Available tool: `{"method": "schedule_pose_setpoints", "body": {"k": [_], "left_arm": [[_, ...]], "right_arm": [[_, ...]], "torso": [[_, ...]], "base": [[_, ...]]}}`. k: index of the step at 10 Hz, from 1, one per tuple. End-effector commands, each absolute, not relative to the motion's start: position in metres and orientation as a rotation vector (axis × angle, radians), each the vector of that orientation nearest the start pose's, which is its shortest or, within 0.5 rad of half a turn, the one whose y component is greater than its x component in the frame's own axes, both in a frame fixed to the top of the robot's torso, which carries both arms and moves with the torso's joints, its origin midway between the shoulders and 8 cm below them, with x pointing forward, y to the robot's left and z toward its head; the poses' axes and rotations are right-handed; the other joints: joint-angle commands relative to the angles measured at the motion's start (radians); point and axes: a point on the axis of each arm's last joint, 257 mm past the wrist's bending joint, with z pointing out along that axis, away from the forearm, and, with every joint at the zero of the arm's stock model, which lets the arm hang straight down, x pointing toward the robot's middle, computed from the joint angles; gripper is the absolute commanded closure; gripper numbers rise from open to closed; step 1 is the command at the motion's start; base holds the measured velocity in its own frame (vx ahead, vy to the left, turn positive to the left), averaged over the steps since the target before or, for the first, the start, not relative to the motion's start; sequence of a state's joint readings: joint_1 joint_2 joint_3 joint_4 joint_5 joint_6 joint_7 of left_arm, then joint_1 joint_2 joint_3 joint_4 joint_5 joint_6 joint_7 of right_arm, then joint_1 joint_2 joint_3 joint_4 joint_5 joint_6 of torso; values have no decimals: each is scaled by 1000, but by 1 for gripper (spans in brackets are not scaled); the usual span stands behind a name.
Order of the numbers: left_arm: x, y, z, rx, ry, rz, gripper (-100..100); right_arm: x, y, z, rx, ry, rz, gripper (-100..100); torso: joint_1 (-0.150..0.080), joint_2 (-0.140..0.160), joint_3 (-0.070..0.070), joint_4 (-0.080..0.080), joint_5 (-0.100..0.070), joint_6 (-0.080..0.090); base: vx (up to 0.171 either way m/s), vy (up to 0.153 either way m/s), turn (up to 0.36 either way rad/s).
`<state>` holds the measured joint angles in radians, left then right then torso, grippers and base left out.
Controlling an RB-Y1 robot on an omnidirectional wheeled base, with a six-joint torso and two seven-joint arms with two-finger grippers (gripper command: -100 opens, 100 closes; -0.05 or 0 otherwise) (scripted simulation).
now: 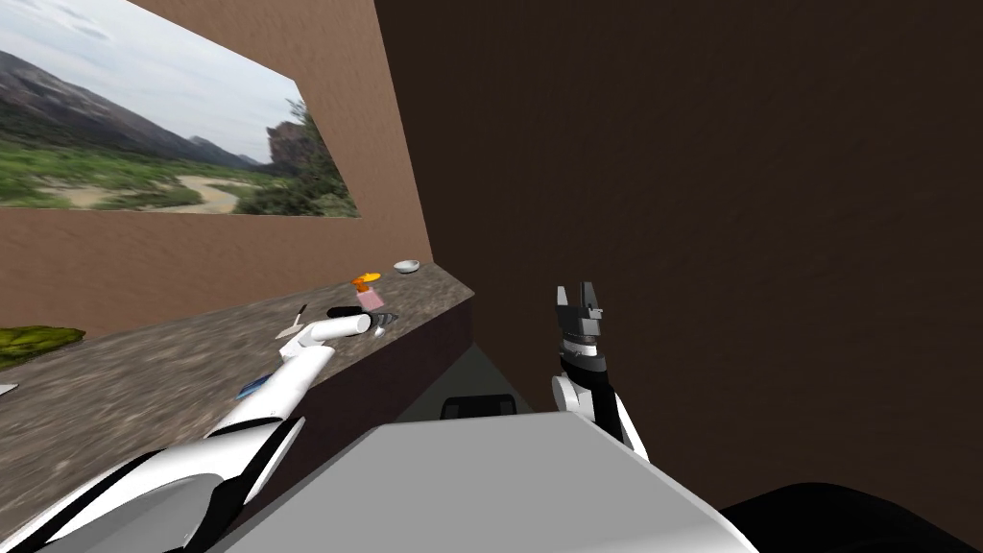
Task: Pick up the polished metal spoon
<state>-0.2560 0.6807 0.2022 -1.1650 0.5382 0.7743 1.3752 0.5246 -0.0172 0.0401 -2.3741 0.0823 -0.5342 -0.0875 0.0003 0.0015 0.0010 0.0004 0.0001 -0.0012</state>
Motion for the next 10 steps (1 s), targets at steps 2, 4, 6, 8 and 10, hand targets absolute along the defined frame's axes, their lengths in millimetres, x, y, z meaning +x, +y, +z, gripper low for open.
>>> {"method": "schedule_pose_setpoints", "body": {"k": [2,4,6,8,10], "left_arm": [[501,568,-312,-2703,-222,-1047,-100],[494,576,-316,-2730,-297,-994,-100],[483,590,-318,-2766,-429,-914,-100],[473,596,-323,-2786,-497,-854,-100],[461,605,-324,-2805,-603,-782,-100]], "right_arm": [[320,-251,62,545,583,1389,0],[320,-251,62,545,583,1389,0],[320,-251,62,545,583,1389,0],[320,-251,62,545,583,1389,0],[320,-251,62,545,583,1389,0]], "torso": [[0,0,0,0,0,0],[0,0,0,0,0,0],[0,0,0,0,0,0],[0,1,0,0,0,0],[0,0,0,0,0,0]], "base": [[-28,-3,-65],[-28,0,-62],[-35,-5,-95],[-27,0,-64],[-31,-1,-87]]}}
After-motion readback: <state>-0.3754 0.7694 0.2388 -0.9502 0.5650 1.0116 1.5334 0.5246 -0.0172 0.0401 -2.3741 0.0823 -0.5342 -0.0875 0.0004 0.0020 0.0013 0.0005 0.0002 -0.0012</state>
